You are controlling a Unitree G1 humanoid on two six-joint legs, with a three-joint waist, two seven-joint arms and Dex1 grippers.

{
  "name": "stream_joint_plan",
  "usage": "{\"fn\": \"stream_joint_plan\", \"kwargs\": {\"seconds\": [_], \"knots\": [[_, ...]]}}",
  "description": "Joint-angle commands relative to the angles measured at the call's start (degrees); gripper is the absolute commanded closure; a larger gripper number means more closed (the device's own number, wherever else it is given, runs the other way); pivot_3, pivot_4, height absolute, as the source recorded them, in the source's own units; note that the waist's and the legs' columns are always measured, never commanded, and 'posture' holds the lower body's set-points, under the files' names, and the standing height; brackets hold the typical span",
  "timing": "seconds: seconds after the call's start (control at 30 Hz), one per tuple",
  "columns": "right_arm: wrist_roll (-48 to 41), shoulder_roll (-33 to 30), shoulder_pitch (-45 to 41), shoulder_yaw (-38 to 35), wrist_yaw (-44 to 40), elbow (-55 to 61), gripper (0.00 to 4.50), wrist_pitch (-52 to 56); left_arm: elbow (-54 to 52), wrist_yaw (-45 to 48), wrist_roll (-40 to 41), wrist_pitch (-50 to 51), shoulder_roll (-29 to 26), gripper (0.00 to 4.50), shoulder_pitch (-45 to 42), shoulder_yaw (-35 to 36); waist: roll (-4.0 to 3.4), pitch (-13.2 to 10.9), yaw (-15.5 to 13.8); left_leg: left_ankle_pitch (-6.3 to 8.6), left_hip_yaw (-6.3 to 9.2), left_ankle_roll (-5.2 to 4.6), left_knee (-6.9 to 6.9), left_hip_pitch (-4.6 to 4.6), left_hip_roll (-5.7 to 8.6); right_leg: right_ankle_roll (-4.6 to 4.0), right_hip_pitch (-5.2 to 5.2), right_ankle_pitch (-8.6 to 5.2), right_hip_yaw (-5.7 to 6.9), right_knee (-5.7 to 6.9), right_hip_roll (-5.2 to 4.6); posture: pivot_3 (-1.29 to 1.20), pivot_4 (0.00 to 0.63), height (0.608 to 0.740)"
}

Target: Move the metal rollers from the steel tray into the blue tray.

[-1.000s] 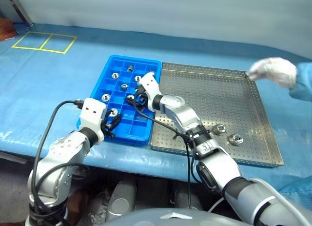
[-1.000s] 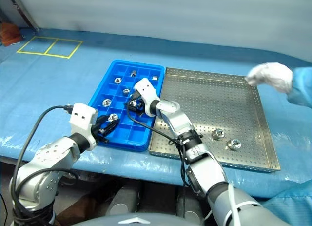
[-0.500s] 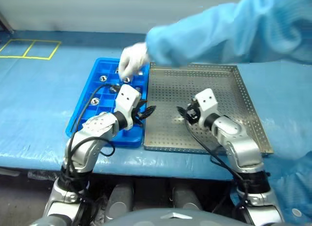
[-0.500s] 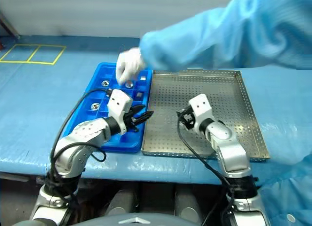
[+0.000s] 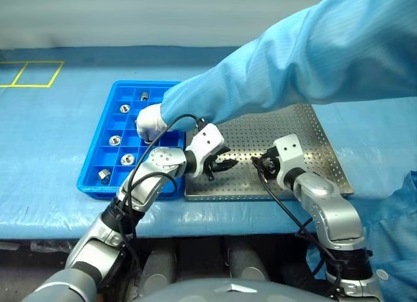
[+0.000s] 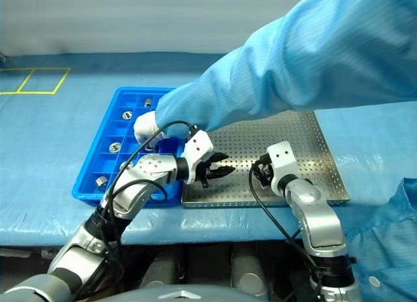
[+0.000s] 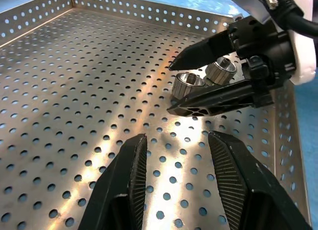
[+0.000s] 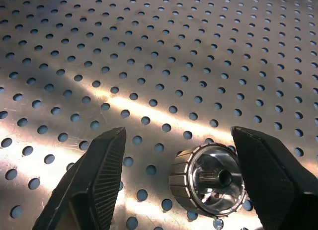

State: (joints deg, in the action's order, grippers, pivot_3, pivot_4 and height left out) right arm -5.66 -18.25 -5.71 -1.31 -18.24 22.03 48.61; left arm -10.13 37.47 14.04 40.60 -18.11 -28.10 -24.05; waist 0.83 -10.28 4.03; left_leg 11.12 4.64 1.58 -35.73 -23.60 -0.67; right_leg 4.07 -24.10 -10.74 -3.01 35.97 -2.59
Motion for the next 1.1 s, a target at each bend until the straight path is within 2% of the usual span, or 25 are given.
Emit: {"fn": "stream_joint_plan", "kwargs": {"seconds": [0.03,0.23,0.33,0.47,0.7,0.97,1.1], "knots": [[-1.15,1.08,-0.45,-2.77,1.10,-3.04,0.92,-3.19,-1.14,0.44,-0.42,-1.00,0.28,2.44,-0.20,0.46,0.00,0.00,-0.11,0.00,-0.01,-0.01,-0.02,-0.01,0.01,0.01,0.00,0.00,-0.01,0.00,0.00,-0.05,0.150,0.740],[-1.18,1.09,-0.19,-2.53,1.57,-5.80,0.92,-4.06,-2.10,-0.36,-0.99,-0.63,0.12,2.44,1.01,0.81,0.00,0.00,-0.17,0.03,-0.03,-0.04,-0.08,-0.01,0.01,0.05,0.02,0.03,-0.04,-0.01,0.00,-0.04,0.150,0.740],[-1.15,1.06,0.17,-2.05,1.78,-5.89,1.49,-4.17,-2.55,-0.77,-0.82,-0.33,0.08,2.44,1.72,1.34,-0.01,0.01,-0.21,0.03,-0.03,-0.05,-0.09,0.00,0.01,0.05,0.03,0.03,-0.05,0.00,0.00,-0.04,0.150,0.740],[-1.70,1.28,0.40,-1.60,1.67,-4.50,2.77,-4.07,-3.71,-1.31,0.01,0.62,-0.38,2.44,2.89,3.10,-0.01,0.01,-0.22,0.03,-0.04,-0.05,-0.11,0.00,0.01,0.06,0.04,0.04,-0.06,0.01,0.00,-0.04,0.150,0.740],[-1.63,0.25,-0.57,0.11,1.18,-1.64,2.78,-3.71,-6.47,-2.35,0.59,2.03,-2.09,2.44,5.06,6.86,-0.01,0.00,-0.18,0.03,-0.04,-0.05,-0.10,0.01,0.01,0.07,0.03,0.04,-0.07,0.02,0.00,-0.04,0.150,0.740],[-3.16,-6.20,-2.38,5.91,-6.23,7.43,2.78,-3.36,-11.97,-6.44,1.43,4.47,-4.15,2.44,9.40,14.72,-0.01,0.00,-0.30,0.03,-0.05,-0.06,-0.11,-0.01,0.01,0.08,0.02,0.04,-0.07,0.00,0.00,0.00,0.150,0.740],[-3.73,-2.27,-9.35,10.19,-6.56,5.72,2.78,-5.45,-17.26,-9.83,1.19,6.07,-5.70,2.44,12.97,20.26,0.01,-0.01,-0.14,0.03,-0.07,-0.06,-0.11,0.01,-0.02,0.08,0.00,0.05,-0.07,0.02,0.00,0.03,0.150,0.740]]}}
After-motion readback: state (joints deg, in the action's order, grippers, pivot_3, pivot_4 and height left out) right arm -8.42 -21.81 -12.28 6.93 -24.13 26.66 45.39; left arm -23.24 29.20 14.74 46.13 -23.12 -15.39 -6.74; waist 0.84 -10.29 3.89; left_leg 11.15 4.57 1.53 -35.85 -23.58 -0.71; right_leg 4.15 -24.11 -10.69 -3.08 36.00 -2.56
